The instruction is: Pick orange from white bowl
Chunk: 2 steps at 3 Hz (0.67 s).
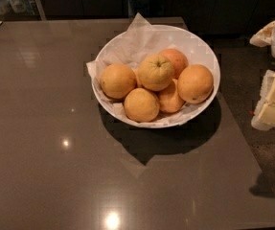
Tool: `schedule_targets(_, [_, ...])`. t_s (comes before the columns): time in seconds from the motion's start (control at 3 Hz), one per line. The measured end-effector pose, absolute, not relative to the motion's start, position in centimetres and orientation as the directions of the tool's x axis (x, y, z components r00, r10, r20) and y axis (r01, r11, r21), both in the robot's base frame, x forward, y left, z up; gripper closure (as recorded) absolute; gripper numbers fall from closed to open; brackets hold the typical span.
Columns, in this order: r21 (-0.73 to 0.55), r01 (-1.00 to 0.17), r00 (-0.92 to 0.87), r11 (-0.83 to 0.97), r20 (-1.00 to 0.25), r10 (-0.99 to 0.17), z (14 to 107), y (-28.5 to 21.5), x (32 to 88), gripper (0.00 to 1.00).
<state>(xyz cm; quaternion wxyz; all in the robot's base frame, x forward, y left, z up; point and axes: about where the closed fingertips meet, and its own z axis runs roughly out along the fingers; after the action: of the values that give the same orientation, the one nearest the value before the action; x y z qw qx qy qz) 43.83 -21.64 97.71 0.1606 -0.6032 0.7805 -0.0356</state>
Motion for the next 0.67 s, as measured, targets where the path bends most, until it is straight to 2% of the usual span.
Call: schedule_targets(0.67, [-0.272,-0.935,-0.182,0.227,-0.183,-0.966,98.7,-20.4,44.4,0.0])
